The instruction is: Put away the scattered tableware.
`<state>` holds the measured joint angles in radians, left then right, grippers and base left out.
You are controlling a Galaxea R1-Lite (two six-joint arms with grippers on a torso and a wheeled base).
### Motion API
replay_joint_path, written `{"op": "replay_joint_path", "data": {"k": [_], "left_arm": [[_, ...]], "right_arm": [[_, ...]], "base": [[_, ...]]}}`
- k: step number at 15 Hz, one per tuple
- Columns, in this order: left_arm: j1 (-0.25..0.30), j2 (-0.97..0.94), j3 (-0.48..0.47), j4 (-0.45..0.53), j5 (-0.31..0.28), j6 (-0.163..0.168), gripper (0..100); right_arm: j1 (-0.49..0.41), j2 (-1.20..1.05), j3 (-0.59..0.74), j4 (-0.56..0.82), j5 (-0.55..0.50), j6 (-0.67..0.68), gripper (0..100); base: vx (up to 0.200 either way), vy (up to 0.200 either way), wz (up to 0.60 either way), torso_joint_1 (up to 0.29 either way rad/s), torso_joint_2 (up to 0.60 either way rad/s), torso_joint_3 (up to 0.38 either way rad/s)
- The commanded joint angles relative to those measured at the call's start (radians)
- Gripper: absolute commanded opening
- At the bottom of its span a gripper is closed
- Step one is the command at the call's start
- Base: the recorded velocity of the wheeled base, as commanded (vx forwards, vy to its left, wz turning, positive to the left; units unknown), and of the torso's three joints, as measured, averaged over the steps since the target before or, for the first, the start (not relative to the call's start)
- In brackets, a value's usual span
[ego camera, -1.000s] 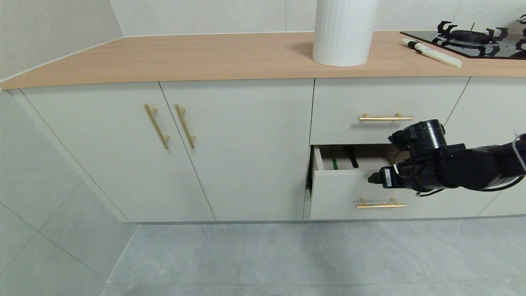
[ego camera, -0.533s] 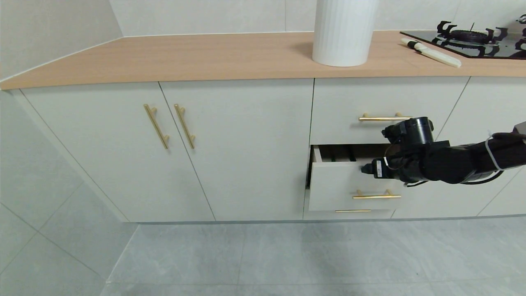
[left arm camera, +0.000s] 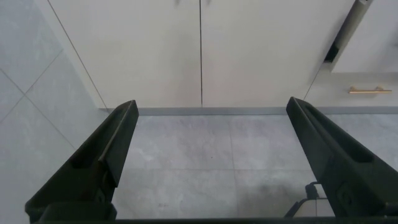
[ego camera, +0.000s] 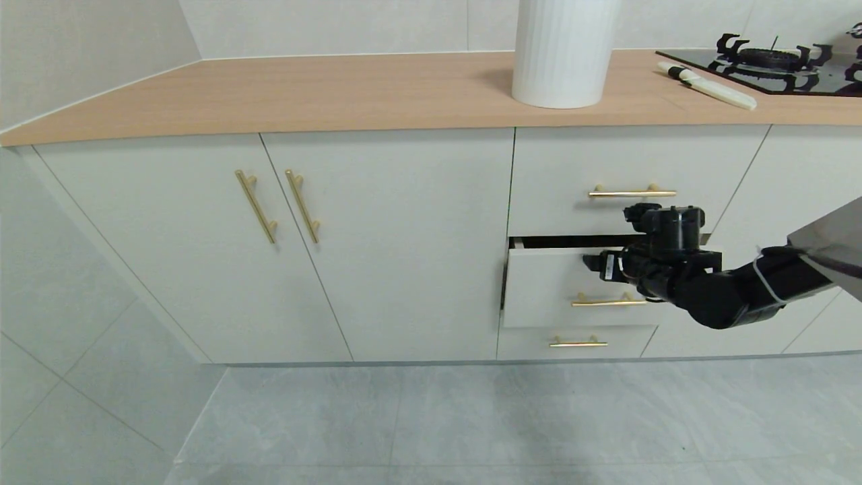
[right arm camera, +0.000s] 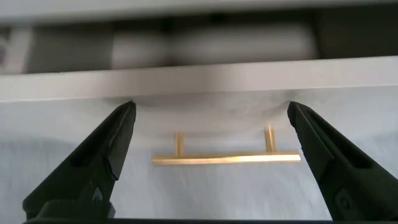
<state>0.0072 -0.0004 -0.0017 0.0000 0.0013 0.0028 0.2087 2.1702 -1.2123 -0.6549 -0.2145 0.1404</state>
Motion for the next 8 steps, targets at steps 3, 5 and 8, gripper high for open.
{"op": "replay_joint_path", "data": {"k": [3,5,8], "left_arm": [[0.000,0.000,0.000,0.000,0.000,0.000,100],[0.000,0.000,0.000,0.000,0.000,0.000,100],[0.000,0.000,0.000,0.000,0.000,0.000,100]], "right_arm": [[0.000,0.071,-0.003,-0.065,-0.029,-0.001,100],[-0.003,0.083,-0.024,-0.065,-0.054,0.001,100],[-0.006,0.105,-0.044,-0.103,-0.066,0.002,100]], "base": [[0.000,0.000,0.00,0.000,0.00,0.000],[0.000,0.000,0.00,0.000,0.00,0.000],[0.000,0.000,0.00,0.000,0.00,0.000]]}}
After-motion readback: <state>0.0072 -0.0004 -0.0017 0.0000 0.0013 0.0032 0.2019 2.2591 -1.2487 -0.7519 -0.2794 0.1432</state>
